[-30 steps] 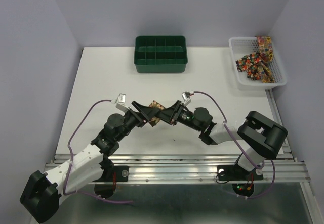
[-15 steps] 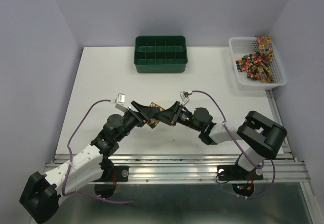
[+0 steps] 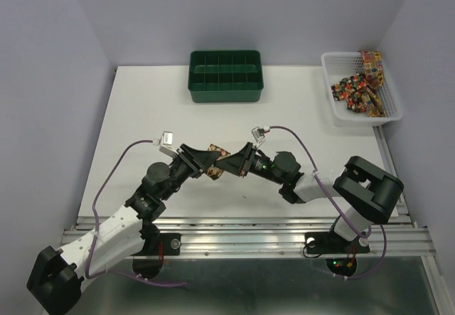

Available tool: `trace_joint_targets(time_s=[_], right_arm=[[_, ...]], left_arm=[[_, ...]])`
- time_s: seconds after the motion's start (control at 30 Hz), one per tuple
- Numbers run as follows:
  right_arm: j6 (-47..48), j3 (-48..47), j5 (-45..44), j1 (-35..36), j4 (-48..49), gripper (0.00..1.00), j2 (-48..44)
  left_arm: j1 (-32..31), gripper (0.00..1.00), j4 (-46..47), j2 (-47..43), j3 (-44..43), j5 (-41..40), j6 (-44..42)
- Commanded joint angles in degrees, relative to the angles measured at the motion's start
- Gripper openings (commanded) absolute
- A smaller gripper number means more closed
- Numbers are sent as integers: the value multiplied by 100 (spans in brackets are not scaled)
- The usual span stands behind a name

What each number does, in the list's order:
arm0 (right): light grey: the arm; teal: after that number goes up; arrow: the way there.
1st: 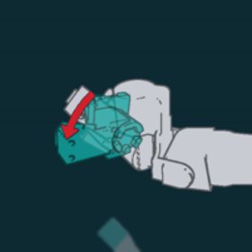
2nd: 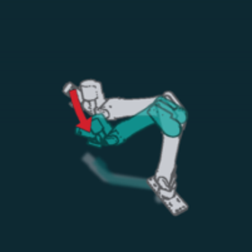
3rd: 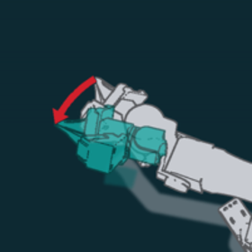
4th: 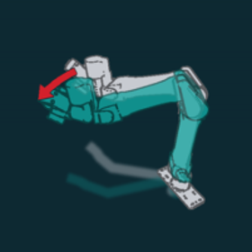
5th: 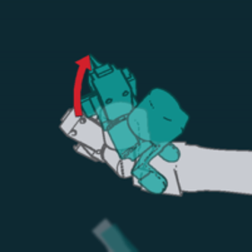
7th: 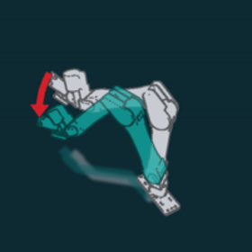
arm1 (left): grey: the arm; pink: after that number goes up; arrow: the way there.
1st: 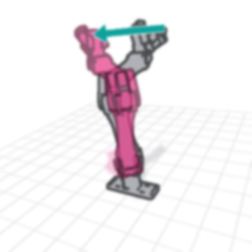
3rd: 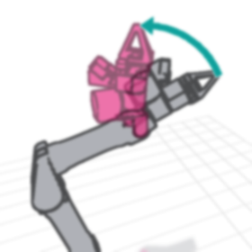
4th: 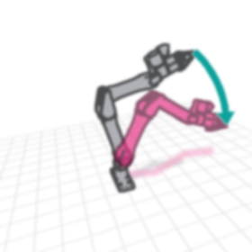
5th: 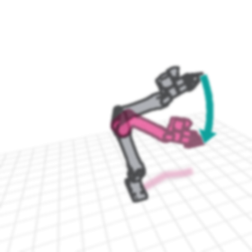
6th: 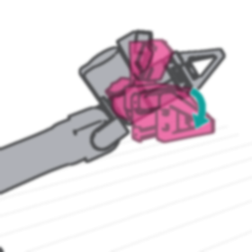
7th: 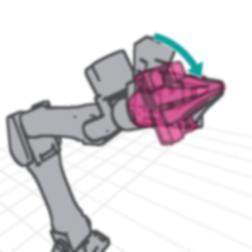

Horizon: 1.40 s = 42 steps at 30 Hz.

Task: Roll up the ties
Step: Place the rolled tie into the container

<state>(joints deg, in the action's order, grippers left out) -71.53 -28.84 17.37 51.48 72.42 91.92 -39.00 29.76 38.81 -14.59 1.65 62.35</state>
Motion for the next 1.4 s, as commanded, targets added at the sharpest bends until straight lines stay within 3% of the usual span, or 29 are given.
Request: trace_joint_targets(time_s=[0.0, 0.1, 0.13, 0.17, 0.27, 0.33, 0.57, 0.67, 0.7, 0.83, 0.97, 1.13, 1.23, 1.37], right_arm=[[647, 97, 610, 169, -613, 24, -200], [937, 343, 365, 169, -1130, 37, -550], [1035, 370, 199, 169, -1351, 42, -674], [1210, 405, 110, 160, -1736, 49, -954], [1465, 406, -284, 169, -2275, 59, -1386], [1650, 362, -532, 169, -2750, 73, -1764], [1852, 309, -760, 169, -3120, 79, -2310], [2072, 291, -1129, 160, -3750, 85, -2652], [2255, 196, -1295, 169, -3997, 100, -2749], [2494, 1, -2786, 160, -5078, 100, -3477], [2618, 10, -3737, 160, -5799, 100, -4172], [2828, 54, -4267, 169, -6029, 100, -4551], [2890, 45, -4592, 169, -6117, 100, -4543], [2978, 1, -5067, 151, -6275, 100, -4551]], left_arm=[[-28, 25, 724, -215, -35, -103, -38], [-28, 18, 628, -382, -26, -121, -152], [-28, 13, 593, -426, -18, -121, -179], [-28, 0, 549, -453, -35, -156, -249], [-28, 0, 329, -541, -88, -376, -319], [-28, 0, 303, -567, -88, -297, -390], [-28, 0, 215, -558, -140, -314, -460], [-28, 0, 93, -541, -499, -463, -1258], [-20, 0, -135, -489, -649, -673, -1495], [-28, 0, -515, 55, -1423, -1412, -2541], [-20, 0, -664, 679, -2308, -1833, -3299], [68, 0, -533, 1890, -3268, -2687, -4569], [349, 0, -532, 2847, -4111, -3073, -4828], [1147, 0, -488, 4042, -5078, -2636, -4645]])
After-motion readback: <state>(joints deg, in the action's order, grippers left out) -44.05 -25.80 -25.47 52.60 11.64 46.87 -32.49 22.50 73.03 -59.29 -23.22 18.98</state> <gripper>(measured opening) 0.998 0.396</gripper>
